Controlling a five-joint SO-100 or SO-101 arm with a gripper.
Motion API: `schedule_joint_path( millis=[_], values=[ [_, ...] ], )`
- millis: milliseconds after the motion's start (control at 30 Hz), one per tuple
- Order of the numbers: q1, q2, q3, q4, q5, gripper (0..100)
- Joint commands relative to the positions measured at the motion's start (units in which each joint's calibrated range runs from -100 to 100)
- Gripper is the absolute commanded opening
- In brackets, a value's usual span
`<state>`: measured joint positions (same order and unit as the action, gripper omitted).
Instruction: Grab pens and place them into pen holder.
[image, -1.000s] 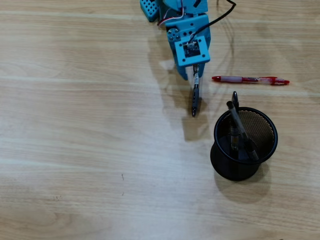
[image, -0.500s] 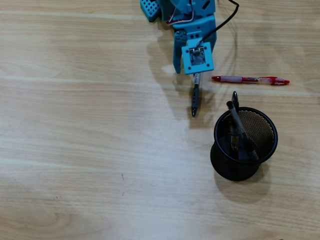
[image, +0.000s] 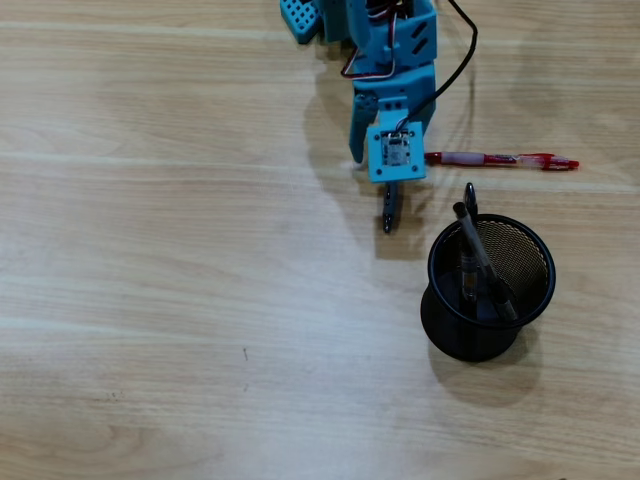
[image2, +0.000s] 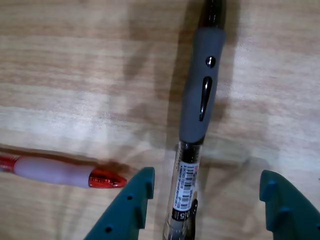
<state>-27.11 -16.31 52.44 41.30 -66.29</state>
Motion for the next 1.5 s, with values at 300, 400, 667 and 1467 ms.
schedule_joint_path(
  millis=[300,400,667,1467],
  values=[
    [-0.7,3.1,4.1,-5.5,-3.5,23],
    [-0.5,3.0,4.3,-5.5,-3.5,15],
    [-0.4,3.0,4.4,-5.4,-3.4,2],
    [13.8,-24.4,2.9,19.0,3.6,2]
  ],
)
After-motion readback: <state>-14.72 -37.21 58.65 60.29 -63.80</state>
